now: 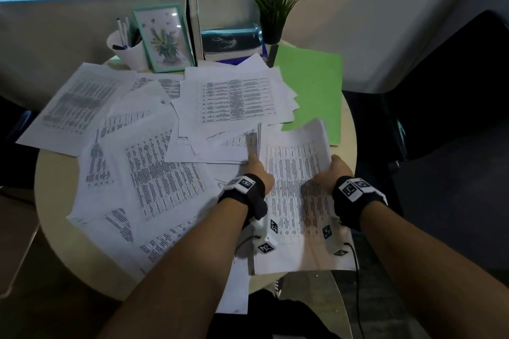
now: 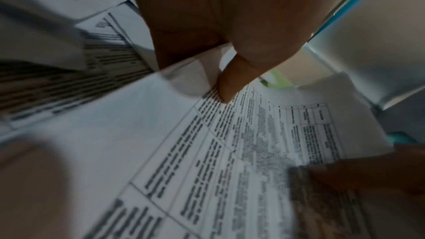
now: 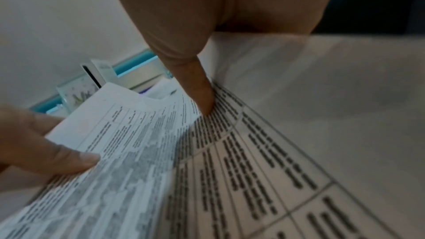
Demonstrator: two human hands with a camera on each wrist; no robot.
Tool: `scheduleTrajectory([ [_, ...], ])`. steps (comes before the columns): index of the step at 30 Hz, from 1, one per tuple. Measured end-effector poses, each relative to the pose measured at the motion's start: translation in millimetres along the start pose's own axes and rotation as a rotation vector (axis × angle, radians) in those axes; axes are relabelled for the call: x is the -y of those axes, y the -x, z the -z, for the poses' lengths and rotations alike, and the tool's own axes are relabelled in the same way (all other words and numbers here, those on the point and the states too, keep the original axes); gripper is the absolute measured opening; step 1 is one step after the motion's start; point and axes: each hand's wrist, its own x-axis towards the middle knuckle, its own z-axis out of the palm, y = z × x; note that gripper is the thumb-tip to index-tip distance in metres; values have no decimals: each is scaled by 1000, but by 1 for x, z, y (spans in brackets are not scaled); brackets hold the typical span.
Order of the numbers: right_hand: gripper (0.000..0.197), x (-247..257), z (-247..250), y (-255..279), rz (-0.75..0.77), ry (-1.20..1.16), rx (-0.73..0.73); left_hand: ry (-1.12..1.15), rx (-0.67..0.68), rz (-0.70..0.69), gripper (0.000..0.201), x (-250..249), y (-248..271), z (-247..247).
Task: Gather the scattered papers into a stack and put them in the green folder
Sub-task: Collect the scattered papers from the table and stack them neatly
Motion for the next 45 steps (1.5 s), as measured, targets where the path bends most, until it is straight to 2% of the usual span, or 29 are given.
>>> scheduleTrajectory([
  [1,36,-3,-4,0,-12,19,0,-40,-1,24,35,4,-3,-3],
  [2,35,-5,-7,0,-14,31,-5,-66,-3,27,40,7,-5,-4],
  [4,35,-6,-13,0,-12,35,-34,-100,-15,-8,66,11,-6,-6],
  [7,42,-5,-15,1,-15,55,-85,-142,-76,-48,81,12,-2,-4],
  [11,69,-13,-14,0,-14,121,-147,-192,-167,-45,67,23,-6,0],
  [14,83,-17,-13,-1,-2,192,-197,-181,-221,-63,71,31,-8,1],
  [18,71,-7,-16,1,16,250,-221,-156,-256,-102,76,32,-6,5],
  [22,38,20,-20,3,62,246,-241,-41,-268,-103,70,36,-3,16],
  [27,29,83,-30,12,238,167,-38,58,-325,-96,55,57,3,54],
  [32,26,152,-76,33,357,207,100,134,-423,14,58,114,3,114],
  [37,38,192,-140,56,368,353,197,170,-511,292,73,201,3,168],
  [39,48,198,-164,62,312,378,187,176,-517,373,83,230,6,182],
  [42,78,200,-195,72,259,488,112,192,-467,395,107,259,6,195],
  [43,82,201,-205,77,248,520,72,196,-443,394,114,266,4,198],
  [45,78,203,-222,82,249,549,-1,171,-395,399,120,276,-1,203],
])
